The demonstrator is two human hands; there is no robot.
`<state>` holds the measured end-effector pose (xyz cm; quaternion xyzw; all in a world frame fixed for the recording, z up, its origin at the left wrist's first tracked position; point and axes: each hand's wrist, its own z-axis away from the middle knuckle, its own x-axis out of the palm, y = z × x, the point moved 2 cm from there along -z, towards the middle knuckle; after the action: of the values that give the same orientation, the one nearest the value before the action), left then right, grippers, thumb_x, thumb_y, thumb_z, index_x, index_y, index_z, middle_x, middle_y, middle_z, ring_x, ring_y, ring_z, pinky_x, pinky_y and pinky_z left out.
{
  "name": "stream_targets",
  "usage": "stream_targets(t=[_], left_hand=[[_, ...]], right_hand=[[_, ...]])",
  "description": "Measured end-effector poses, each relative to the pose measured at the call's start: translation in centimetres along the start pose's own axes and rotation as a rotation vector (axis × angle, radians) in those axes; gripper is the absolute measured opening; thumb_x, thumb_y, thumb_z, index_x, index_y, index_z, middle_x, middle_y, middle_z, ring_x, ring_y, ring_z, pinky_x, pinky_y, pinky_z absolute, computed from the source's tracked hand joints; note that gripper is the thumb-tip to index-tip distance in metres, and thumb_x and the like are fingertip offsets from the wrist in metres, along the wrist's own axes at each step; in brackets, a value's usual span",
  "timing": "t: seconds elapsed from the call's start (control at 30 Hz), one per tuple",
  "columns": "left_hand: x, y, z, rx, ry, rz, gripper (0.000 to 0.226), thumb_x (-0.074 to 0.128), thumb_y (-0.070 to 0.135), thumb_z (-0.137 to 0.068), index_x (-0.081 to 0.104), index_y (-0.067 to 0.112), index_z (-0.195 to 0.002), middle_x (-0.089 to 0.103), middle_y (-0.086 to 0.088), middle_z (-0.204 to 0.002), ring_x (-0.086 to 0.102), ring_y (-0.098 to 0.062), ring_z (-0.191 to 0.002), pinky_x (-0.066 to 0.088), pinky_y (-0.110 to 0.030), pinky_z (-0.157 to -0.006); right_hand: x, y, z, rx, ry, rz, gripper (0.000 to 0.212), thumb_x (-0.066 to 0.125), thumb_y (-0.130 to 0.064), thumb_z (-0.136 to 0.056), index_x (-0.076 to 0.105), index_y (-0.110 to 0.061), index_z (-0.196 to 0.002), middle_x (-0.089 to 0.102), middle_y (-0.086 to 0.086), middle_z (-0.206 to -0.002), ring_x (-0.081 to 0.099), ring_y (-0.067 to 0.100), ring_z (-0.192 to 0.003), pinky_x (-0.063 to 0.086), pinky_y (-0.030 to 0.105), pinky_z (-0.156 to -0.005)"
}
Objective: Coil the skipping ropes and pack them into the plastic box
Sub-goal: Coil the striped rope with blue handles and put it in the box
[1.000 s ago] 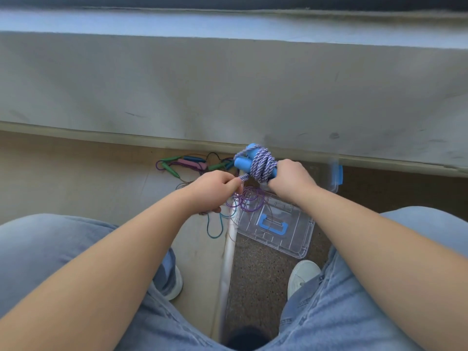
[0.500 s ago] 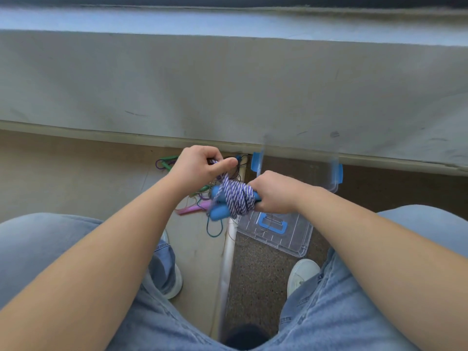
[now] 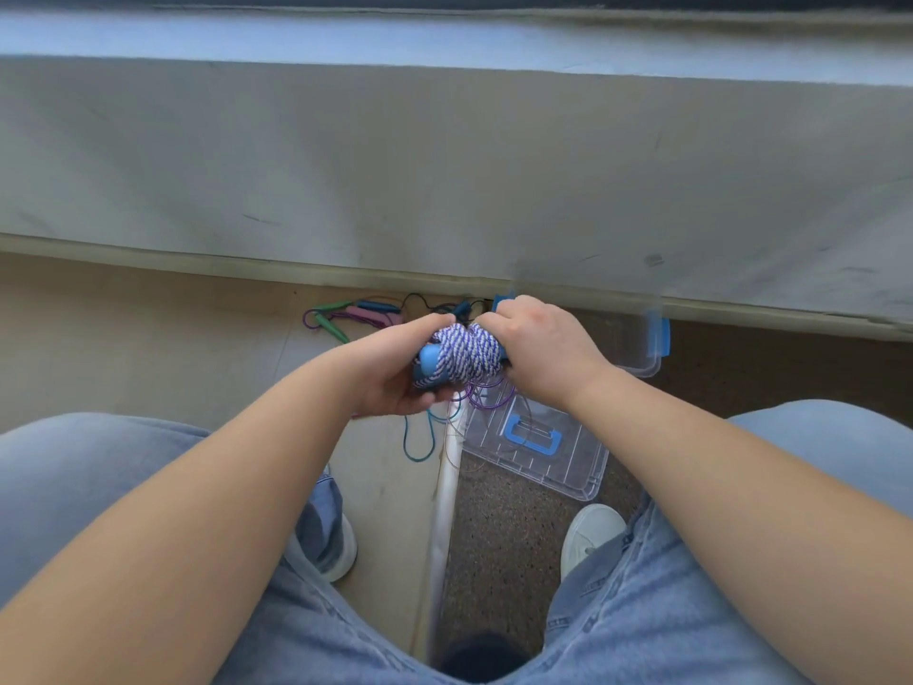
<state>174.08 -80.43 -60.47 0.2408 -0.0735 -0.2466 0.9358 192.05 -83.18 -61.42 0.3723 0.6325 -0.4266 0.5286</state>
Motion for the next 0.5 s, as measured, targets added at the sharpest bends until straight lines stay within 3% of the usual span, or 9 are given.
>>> stream_targets(t=[0.1, 0.2, 0.27, 0.33, 0.4, 0.5], left_hand=[[-0.1, 0.2, -0.9, 0.185, 0.151, 0.030, 0.043, 0.058, 0.058, -0.091, 0.064, 0.016, -0.102, 0.064, -0.004, -0.083, 0.055, -0.013, -0.060, 0.042, -0.022, -0.049], [0.1, 0.1, -1.3, 0.327, 0.223, -0.045, 0.044, 0.052, 0.051, -0.097, 0.061, 0.012, -0.112, 0.063, -0.009, -0.090, 0.055, -0.018, -0.069, 0.044, -0.026, -0.053], [0.3, 0.1, -1.3, 0.372, 0.282, -0.046, 0.041, 0.051, 0.051, -0.097, 0.059, 0.015, -0.114, 0.064, -0.008, -0.090, 0.057, -0.017, -0.069, 0.047, -0.026, -0.054], [0.4, 0.2, -1.3, 0.400, 0.323, -0.008, 0.036, 0.056, 0.049, -0.096, 0.060, 0.019, -0.116, 0.064, -0.005, -0.091, 0.059, -0.015, -0.067, 0.049, -0.026, -0.053], [0.5, 0.2, -1.3, 0.414, 0.291, 0.098, 0.031, 0.064, 0.040, -0.094, 0.063, 0.020, -0.118, 0.066, -0.003, -0.097, 0.061, -0.013, -0.070, 0.049, -0.025, -0.053], [0.8, 0.3, -0.8, 0.440, 0.216, 0.309, 0.027, 0.069, 0.028, -0.092, 0.066, 0.018, -0.117, 0.067, -0.001, -0.101, 0.062, -0.014, -0.077, 0.049, -0.023, -0.062]], right_hand=[[0.7, 0.4, -0.2, 0.083, -0.187, -0.039, 0.067, 0.063, -0.029, -0.079, 0.045, -0.025, -0.144, 0.054, 0.003, -0.116, 0.048, 0.027, -0.110, 0.040, 0.044, -0.094], [0.3, 0.2, -0.1, 0.132, -0.243, -0.303, 0.077, 0.054, -0.038, -0.081, 0.031, -0.029, -0.154, 0.046, -0.002, -0.139, 0.037, 0.021, -0.133, 0.023, 0.045, -0.110], [-0.4, -0.5, -0.1, 0.146, -0.095, -0.534, 0.066, 0.050, -0.042, -0.081, 0.044, -0.035, -0.147, 0.051, -0.008, -0.137, 0.040, 0.015, -0.133, 0.025, 0.044, -0.110], [-0.7, -1.0, -0.2, 0.142, 0.053, -0.605, 0.047, 0.050, -0.054, -0.085, 0.060, -0.041, -0.129, 0.058, -0.014, -0.126, 0.049, 0.010, -0.125, 0.032, 0.048, -0.109], [-0.4, -1.1, -0.3, 0.179, 0.122, -0.653, 0.040, 0.051, -0.059, -0.084, 0.070, -0.041, -0.114, 0.060, -0.017, -0.117, 0.055, 0.008, -0.116, 0.039, 0.053, -0.105], [0.0, -0.6, -0.5, 0.218, 0.168, -0.702, 0.037, 0.051, -0.058, -0.084, 0.076, -0.043, -0.107, 0.060, -0.016, -0.116, 0.056, 0.011, -0.114, 0.042, 0.053, -0.102]])
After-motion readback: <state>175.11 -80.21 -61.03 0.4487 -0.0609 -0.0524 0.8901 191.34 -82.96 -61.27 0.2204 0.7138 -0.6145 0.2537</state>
